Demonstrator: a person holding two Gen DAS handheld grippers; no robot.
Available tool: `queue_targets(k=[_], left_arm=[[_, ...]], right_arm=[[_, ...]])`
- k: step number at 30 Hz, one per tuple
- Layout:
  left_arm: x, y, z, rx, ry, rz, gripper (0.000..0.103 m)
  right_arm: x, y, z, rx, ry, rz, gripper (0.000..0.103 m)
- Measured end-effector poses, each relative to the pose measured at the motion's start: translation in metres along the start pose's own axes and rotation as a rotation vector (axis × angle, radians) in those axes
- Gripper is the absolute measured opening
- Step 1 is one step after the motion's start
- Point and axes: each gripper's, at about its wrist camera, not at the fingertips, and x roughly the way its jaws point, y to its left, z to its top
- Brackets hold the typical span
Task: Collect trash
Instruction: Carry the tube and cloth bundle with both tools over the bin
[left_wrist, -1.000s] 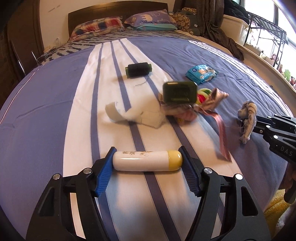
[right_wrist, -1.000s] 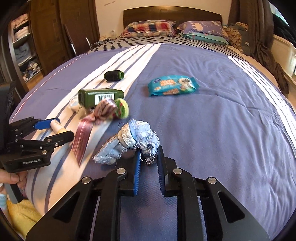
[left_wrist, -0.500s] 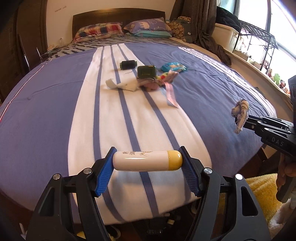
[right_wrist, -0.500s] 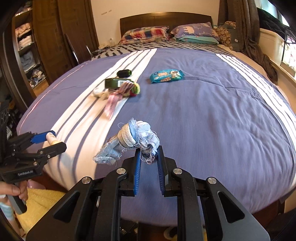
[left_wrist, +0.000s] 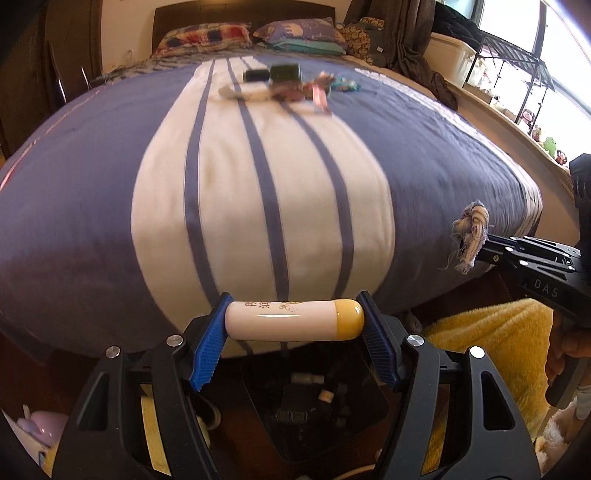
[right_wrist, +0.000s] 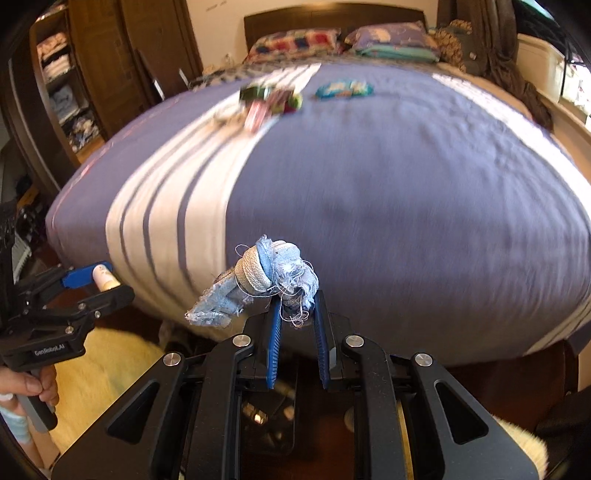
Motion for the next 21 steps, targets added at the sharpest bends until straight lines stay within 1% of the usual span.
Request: queue_targets(k=[4,8,12,17,21], left_arm=[[0.015,0.0,-0.029,-0.014,0.067,-0.006,0.065],[0.037,-0.005,-0.056,-0.011,0.145,-0.002,0.065],[0.057,-0.008,-0.077,-0.019,0.22,-0.023,0.065],[0.083,-0.014,-0.1,-0.011,0.313,-0.031,0.065],[0.098,-0.013,-0.115,-0.01,0.377,-0.042,0.065]], right_arm=[[0.024,0.01,-0.029,-0.016,0.092,0.034,0.018],[0.045,0.015,-0.051,-0.006,0.157,0.05,0.018],[0.066,0.023,-0.072,-0.012,0.227,0.069,0.018],[0.092,0.033,-0.089,-0.008,0.308,0.093,0.018],[0.114,0.034,-0.093,0.003,0.358,0.098,0.02]])
